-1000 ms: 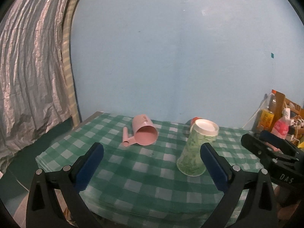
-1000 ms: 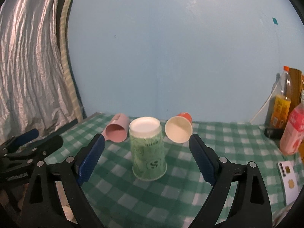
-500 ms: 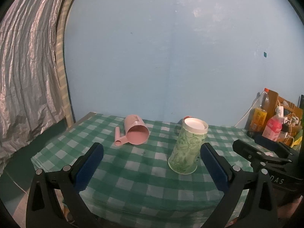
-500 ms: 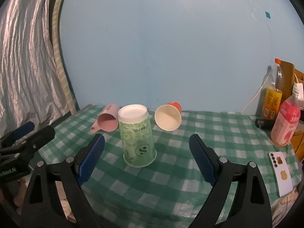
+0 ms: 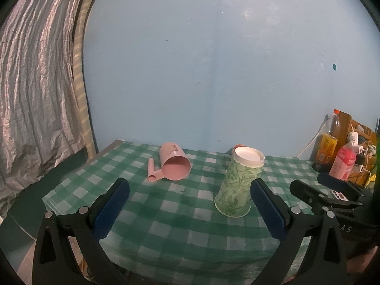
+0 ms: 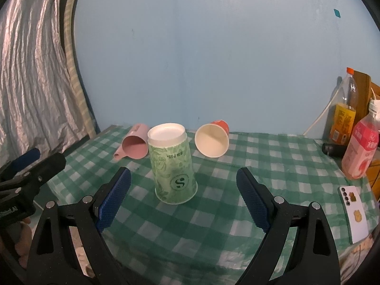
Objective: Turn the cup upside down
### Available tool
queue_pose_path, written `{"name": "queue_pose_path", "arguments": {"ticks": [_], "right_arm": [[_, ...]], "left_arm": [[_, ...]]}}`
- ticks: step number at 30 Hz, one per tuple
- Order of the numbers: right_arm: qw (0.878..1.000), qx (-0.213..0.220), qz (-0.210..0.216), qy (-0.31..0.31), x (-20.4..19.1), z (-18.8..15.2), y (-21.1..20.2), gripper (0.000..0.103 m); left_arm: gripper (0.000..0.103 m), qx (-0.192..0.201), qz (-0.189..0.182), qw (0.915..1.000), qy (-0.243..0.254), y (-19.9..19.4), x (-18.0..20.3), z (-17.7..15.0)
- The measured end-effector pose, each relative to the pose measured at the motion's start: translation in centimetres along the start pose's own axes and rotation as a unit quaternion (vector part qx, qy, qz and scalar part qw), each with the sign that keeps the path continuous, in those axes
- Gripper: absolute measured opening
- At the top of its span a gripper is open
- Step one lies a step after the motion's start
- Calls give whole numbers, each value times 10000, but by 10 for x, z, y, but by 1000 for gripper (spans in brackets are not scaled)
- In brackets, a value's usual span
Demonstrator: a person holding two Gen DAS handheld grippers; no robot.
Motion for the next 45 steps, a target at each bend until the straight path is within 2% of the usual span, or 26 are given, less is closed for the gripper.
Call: {"name": "queue_pose_path", "arguments": {"ticks": [8,23,45], "right_arm": [[10000,-48,35,33,1,-2,2,89],[10000,-79,36,-1,0,-2,2,89],[9999,-84,91,6,0,-2,1,89]], "left_arm": [[103,23,19,10000,-14,-1,0,1],[103,43,305,9994,168,-3,5,1],[103,-38,254,9994,239,-2,8,0]]}}
Point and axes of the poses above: each gripper's, at about its wrist camera, not at the fingertips, and y roughly the way its jaws point, x to its right, z to its top, the point moved 1 cm from there along y, roughly the way its jaws point, and after that the axes turned 11 degrees about -y, right-handed, at the moved point
